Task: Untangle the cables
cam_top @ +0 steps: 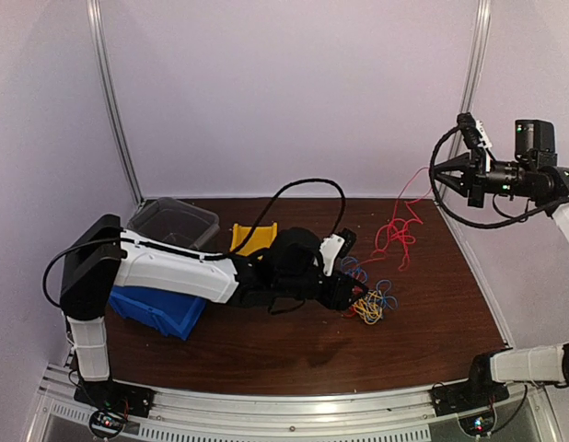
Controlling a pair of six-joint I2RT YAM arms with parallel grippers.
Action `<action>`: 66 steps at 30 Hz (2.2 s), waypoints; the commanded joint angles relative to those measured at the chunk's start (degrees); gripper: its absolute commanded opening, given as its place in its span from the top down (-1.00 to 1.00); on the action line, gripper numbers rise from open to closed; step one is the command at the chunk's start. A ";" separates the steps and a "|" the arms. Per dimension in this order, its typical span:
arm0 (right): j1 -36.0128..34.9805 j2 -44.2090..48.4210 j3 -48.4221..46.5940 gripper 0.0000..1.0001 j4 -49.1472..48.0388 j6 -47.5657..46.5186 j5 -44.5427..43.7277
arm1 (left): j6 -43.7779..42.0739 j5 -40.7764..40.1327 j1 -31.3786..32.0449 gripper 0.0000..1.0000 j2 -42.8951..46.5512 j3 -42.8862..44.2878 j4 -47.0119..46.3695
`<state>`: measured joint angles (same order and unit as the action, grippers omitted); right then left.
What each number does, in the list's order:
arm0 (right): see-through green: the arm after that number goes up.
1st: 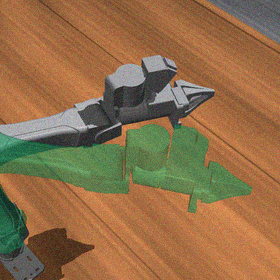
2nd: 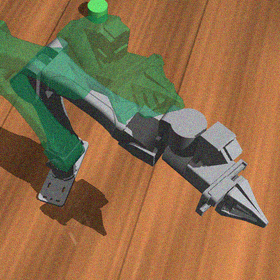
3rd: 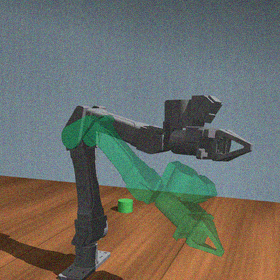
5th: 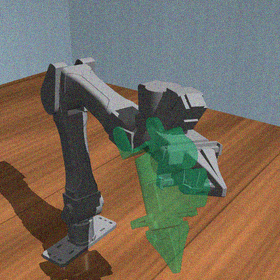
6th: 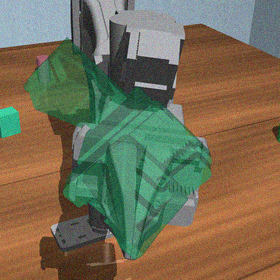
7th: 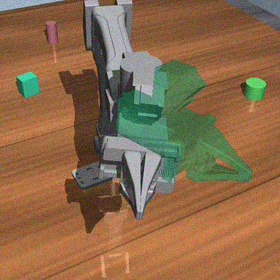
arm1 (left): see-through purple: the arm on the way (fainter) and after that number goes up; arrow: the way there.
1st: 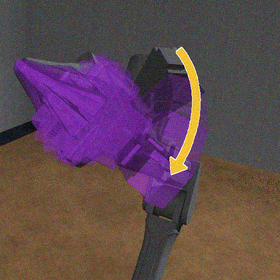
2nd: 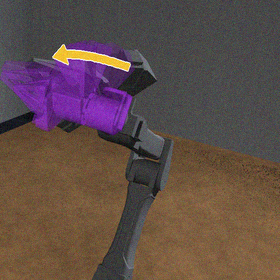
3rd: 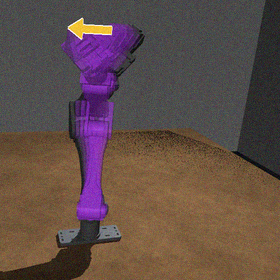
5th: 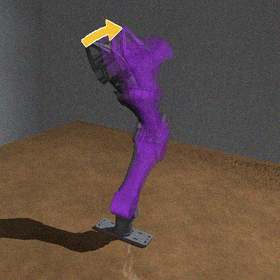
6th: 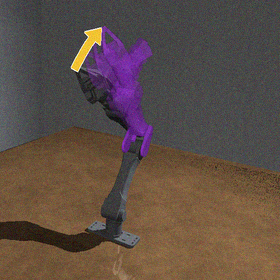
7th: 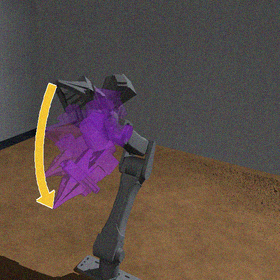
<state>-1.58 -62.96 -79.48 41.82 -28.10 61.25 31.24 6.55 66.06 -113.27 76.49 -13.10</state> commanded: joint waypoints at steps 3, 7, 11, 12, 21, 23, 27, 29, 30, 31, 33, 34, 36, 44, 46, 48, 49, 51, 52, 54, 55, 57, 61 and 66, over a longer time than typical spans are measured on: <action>0.11 1.25 -0.05 1.00 0.41 1.34 1.31 | -8.40 -5.29 0.03 -0.29 2.32 -1.70 -5.84; 0.14 1.70 -0.84 1.00 0.03 3.42 2.78 | -11.37 -8.69 0.03 -0.29 -0.38 0.74 -9.30; 0.17 1.72 -1.83 1.00 -0.13 4.93 3.69 | -15.01 -6.79 0.02 -0.28 -4.06 5.34 -9.26; 0.12 1.67 -2.08 1.00 -0.10 5.25 3.85 | -15.46 -6.58 0.02 -0.28 -4.92 6.33 -9.32; 0.20 0.32 -6.14 1.00 -0.38 8.21 7.01 | -17.69 -9.28 -0.64 0.45 -10.89 12.36 -8.09; 0.26 -0.07 -7.35 1.00 -0.52 8.83 7.13 | -17.66 -8.29 -0.67 1.00 -10.68 11.26 -9.66; 0.81 -1.21 -9.80 1.00 -2.51 9.88 6.60 | -14.55 -6.55 -0.71 1.00 -9.82 6.22 -15.28; 1.62 -2.61 -12.93 1.00 -3.45 10.46 6.78 | -12.17 -4.08 -0.60 1.00 -10.38 4.95 -15.95; 2.40 -3.82 -15.17 1.00 -3.65 10.63 6.90 | -10.97 -3.22 -0.59 1.00 -10.79 4.31 -16.32; 2.65 -4.73 -18.54 1.00 -3.61 10.81 6.91 | -9.81 -2.72 -0.58 1.00 -11.09 3.44 -16.95; 3.36 -6.44 -24.88 1.00 -3.38 11.11 6.57 | -7.86 -2.26 -0.58 1.00 -11.75 1.59 -18.55; 3.94 -7.19 -27.88 1.00 -3.60 11.55 6.59 | -7.07 -2.13 -0.58 1.00 -12.12 0.84 -18.98; 5.01 -8.76 -33.23 1.00 -4.71 13.39 7.09 | -6.04 -2.16 -0.63 1.00 -12.86 0.15 -18.94; 5.98 -8.95 -30.36 1.00 -12.25 19.28 9.75 | -5.34 -2.18 -0.58 1.00 -13.07 1.58 -17.81; 5.98 -7.33 -24.92 1.00 -10.52 15.34 8.14 | -5.73 -2.40 -0.58 0.61 -11.90 1.90 -17.42; 5.98 -5.54 -19.49 1.00 -8.99 12.17 6.57 | -5.91 -2.19 -0.63 0.43 -10.41 1.56 -17.40; 5.98 -4.80 -16.62 1.00 -8.24 10.41 5.81 | -5.93 -1.99 -0.59 0.42 -9.67 1.29 -17.35; 5.98 -2.89 -12.50 1.00 -7.27 7.85 4.54 | -6.29 -1.80 -0.53 0.38 -8.02 0.82 -17.00; 5.98 -2.20 -10.68 1.00 -7.08 7.08 4.12 | -6.49 -1.94 -0.42 0.34 -7.21 0.54 -16.74; 5.98 -0.82 -7.53 1.00 -6.57 5.85 3.89 | -6.63 -2.68 -0.37 0.24 -5.61 -0.17 -16.33; 5.98 -0.24 -6.09 1.00 -6.29 5.35 3.78 | -6.56 -2.91 -0.33 0.17 -4.55 -0.61 -16.07; 5.98 0.77 -3.64 1.00 -5.50 4.11 3.50 | -6.43 -3.32 -0.24 0.11 -3.15 -1.17 -15.34; 5.89 2.50 0.07 1.00 -3.74 1.80 3.38 | -6.62 -3.95 -0.15 0.06 -0.50 -1.87 -12.86; 5.51 4.81 3.61 1.00 -1.41 0.09 3.49 | -7.14 -5.22 -0.06 0.00 3.25 -3.54 -12.22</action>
<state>4.14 -59.90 -78.26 38.11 -25.45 65.10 25.02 2.79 65.73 -113.43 74.52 -25.91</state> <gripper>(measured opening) 0.009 0.486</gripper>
